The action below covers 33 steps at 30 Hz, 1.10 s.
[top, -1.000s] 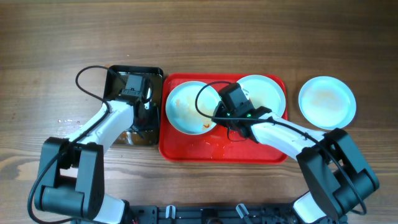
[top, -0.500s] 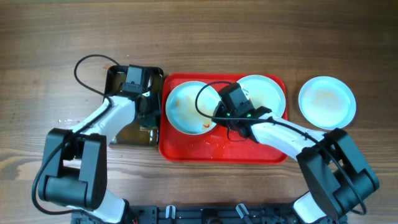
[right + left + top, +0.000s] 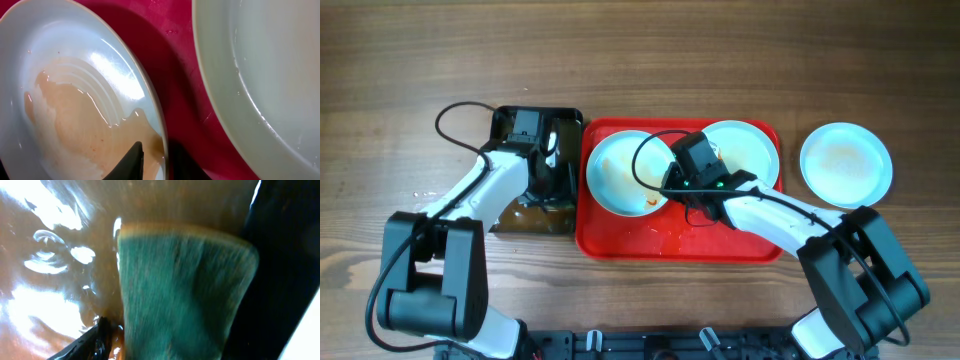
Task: Clean dirty plates on tray and stack at the side
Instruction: 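Return the sponge to the black tray water with the left gripper, then lift the cleaned plate with the right gripper and stack it on the side plate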
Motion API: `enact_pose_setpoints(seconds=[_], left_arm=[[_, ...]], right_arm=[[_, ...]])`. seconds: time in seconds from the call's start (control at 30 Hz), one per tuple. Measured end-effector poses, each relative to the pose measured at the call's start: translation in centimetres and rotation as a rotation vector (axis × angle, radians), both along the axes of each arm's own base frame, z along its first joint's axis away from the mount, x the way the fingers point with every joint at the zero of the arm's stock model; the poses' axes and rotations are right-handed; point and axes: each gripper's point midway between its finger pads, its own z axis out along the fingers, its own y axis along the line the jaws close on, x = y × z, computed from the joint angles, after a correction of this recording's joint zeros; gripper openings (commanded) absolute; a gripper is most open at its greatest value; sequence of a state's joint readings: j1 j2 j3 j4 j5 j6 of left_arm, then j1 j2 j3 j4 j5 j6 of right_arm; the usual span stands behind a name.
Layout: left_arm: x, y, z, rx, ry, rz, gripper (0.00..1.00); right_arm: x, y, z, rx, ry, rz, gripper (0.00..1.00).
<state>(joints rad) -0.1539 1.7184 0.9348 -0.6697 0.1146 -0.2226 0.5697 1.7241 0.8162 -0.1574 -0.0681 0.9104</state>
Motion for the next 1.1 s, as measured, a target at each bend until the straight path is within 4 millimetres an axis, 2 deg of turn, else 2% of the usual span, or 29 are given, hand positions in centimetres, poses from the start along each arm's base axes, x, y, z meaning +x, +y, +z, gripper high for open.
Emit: enact_pose_setpoints(seconds=[0.03, 0.07, 0.1, 0.27, 0.3, 0.33, 0.37, 0.4, 0.47, 0.57, 0.77, 0.87, 1.0, 1.1], left_arm=[[-0.8, 0.0, 0.0, -0.003, 0.031, -0.001, 0.23], [-1.0, -0.2, 0.0, -0.013, 0.043, -0.003, 0.08], [-1.3, -0.5, 0.0, -0.030, 0.054, -0.006, 0.04], [-1.4, -0.7, 0.0, -0.040, 0.056, -0.007, 0.05], [-1.2, -0.6, 0.0, -0.032, 0.051, -0.007, 0.25], [-1.2, -0.5, -0.1, -0.026, 0.047, -0.006, 0.40], [-0.9, -0.3, -0.1, -0.016, 0.038, -0.003, 0.47], [-0.8, -0.1, -0.1, -0.005, 0.032, -0.003, 0.61], [-0.3, 0.3, 0.1, 0.008, 0.017, 0.007, 0.62], [0.3, 1.2, 0.2, 0.017, 0.003, 0.034, 0.64], [0.6, 1.5, 0.2, 0.019, -0.008, 0.041, 0.64], [0.6, 1.5, 0.2, 0.019, -0.009, 0.041, 0.71], [0.7, 1.6, 0.2, 0.025, -0.014, 0.042, 0.71], [1.0, 1.5, 0.2, 0.024, -0.026, 0.042, 0.71]], right_arm=[[0.0, 0.0, 0.0, 0.002, 0.002, 0.001, 0.20], [-0.1, 0.0, 0.0, 0.001, 0.003, 0.002, 0.20], [-0.1, 0.0, 0.0, 0.001, 0.004, 0.002, 0.20], [-0.2, 0.1, 0.0, 0.006, 0.008, 0.005, 0.20], [-0.2, 0.1, 0.0, 0.008, 0.009, 0.007, 0.20], [-0.2, 0.2, 0.0, 0.008, 0.009, 0.007, 0.20], [-0.2, 0.2, 0.0, 0.009, 0.010, 0.007, 0.21], [-0.2, 0.2, 0.0, 0.010, 0.011, 0.008, 0.21], [-0.3, 0.2, -0.1, 0.009, 0.016, 0.009, 0.21], [-0.5, 0.1, -0.1, 0.003, 0.029, 0.012, 0.05], [-1.0, 0.0, -0.3, -0.010, 0.044, 0.034, 0.04], [-1.0, -0.1, -0.2, -0.033, 0.021, 0.093, 0.04], [-0.5, -1.7, 2.7, -0.147, -0.112, 0.185, 0.04], [1.2, -3.8, 7.8, -0.307, -0.331, 0.265, 0.04]])
